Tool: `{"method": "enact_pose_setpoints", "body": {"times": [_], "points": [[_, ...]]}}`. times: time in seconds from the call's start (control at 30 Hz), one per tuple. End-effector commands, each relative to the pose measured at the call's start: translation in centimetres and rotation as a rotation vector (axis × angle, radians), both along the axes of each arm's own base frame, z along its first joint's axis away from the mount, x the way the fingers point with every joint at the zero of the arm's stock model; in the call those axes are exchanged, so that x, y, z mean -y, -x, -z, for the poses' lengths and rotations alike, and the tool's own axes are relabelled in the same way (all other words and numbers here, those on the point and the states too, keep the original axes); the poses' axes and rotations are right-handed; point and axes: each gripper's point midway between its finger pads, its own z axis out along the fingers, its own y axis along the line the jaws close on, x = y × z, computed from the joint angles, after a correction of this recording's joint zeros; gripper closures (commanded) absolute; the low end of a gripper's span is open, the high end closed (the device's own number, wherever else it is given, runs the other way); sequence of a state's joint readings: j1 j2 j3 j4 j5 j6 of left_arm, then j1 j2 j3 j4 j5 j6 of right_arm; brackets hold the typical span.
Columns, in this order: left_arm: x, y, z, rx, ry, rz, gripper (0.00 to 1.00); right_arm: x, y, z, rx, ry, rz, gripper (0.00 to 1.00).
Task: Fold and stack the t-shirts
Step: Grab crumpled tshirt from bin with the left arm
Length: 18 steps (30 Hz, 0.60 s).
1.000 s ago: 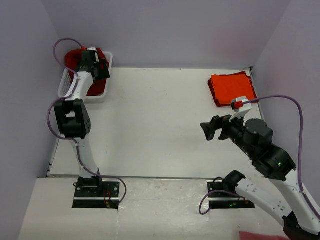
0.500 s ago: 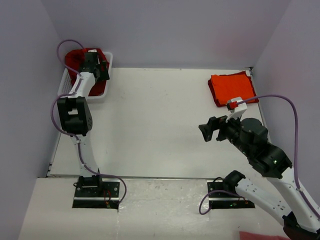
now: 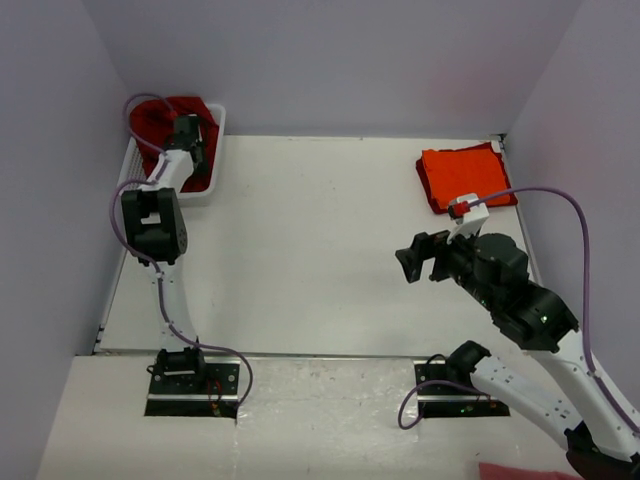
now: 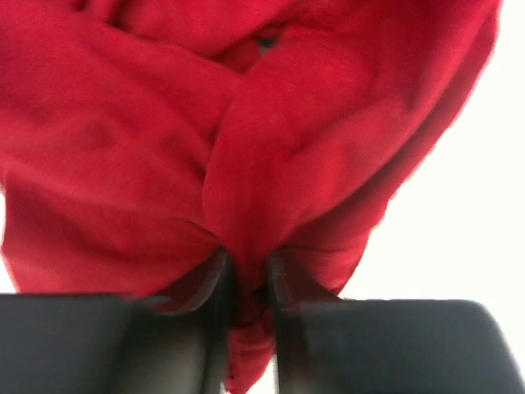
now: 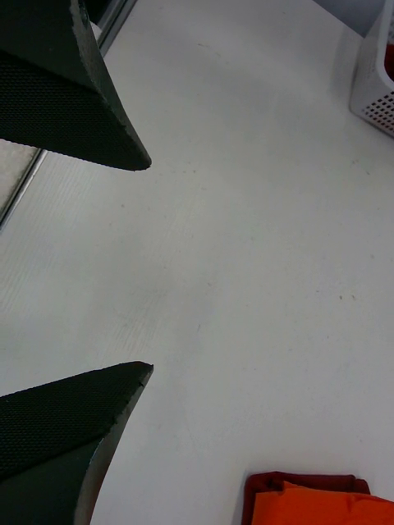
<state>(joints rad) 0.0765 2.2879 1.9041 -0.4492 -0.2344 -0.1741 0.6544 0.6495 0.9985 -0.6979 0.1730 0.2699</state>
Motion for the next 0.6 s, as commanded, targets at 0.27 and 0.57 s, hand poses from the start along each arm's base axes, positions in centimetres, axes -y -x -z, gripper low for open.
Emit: {"method": "enact_pose_setpoints", "body": {"times": [0.27, 0.57], "points": [[5.7, -3.1, -16.8, 0.493, 0.165, 0.305, 1.0, -0.9, -0.6, 3.1, -0.073, 0.012, 0.003, 0.01], [8.0, 1.3, -37.2, 0.958, 0.03, 0.505, 1.0, -1.5, -0.6, 3.4, -0.084, -0.003, -0.017, 0.01]]}}
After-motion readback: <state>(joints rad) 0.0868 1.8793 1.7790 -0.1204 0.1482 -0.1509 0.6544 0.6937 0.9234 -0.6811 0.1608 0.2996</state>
